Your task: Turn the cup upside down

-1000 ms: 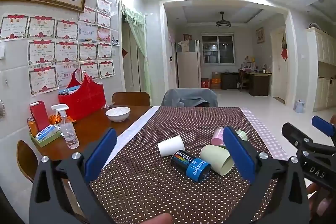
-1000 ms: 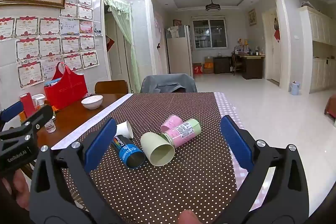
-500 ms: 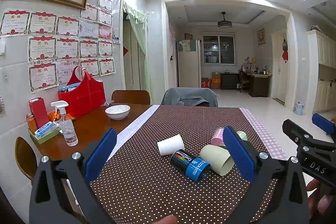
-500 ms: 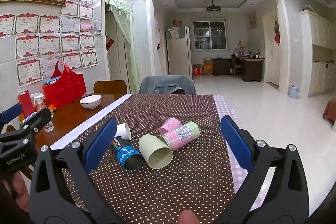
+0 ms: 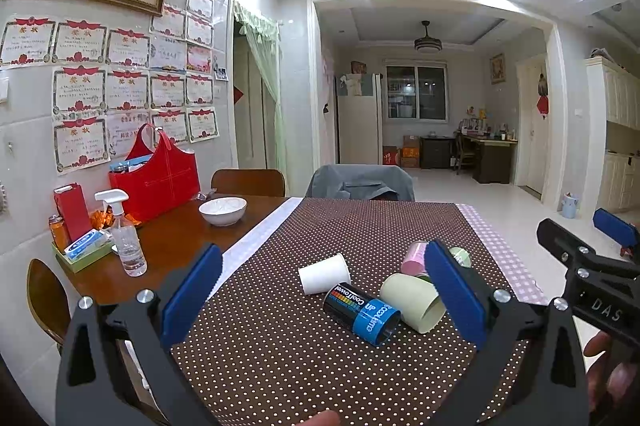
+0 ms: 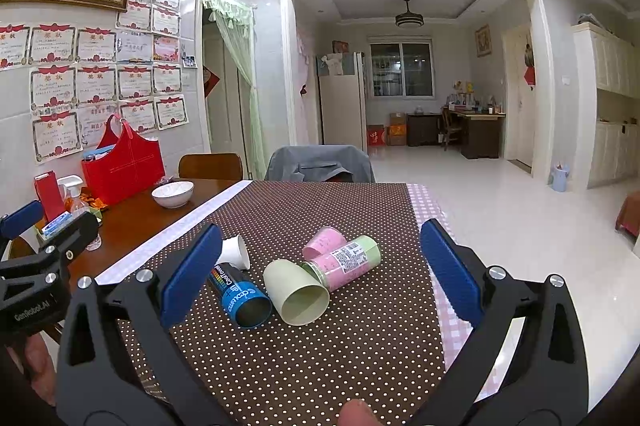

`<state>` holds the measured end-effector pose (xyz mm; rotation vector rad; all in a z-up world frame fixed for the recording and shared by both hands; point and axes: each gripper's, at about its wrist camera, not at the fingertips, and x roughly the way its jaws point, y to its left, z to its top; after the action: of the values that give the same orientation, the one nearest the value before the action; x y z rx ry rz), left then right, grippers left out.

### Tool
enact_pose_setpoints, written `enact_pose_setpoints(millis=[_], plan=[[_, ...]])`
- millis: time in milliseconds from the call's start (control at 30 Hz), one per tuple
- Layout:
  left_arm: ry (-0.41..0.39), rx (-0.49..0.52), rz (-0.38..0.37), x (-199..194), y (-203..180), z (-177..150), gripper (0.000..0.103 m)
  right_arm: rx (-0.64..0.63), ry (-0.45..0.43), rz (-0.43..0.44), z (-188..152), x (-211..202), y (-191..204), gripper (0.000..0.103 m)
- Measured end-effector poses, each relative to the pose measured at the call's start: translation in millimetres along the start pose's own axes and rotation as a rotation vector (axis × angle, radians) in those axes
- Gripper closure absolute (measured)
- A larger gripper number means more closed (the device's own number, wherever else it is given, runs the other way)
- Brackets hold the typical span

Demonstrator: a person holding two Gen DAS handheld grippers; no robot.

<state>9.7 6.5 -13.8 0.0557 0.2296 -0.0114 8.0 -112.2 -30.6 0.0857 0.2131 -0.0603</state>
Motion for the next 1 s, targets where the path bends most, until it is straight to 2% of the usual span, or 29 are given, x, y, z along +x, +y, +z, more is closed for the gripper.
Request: enact_pose_setpoints(millis=[700, 1000], plan=[[0.028, 0.003, -0.004, 18.3, 1.0, 0.4, 0.004, -0.026, 0.014, 0.01, 3.3, 18.0, 2.5, 0.006], [0.086, 0.027, -0.018, 62.4, -10.2, -3.9, 0.004, -0.054, 0.09, 0.003, -8.8, 63.6, -6.1, 0.006]])
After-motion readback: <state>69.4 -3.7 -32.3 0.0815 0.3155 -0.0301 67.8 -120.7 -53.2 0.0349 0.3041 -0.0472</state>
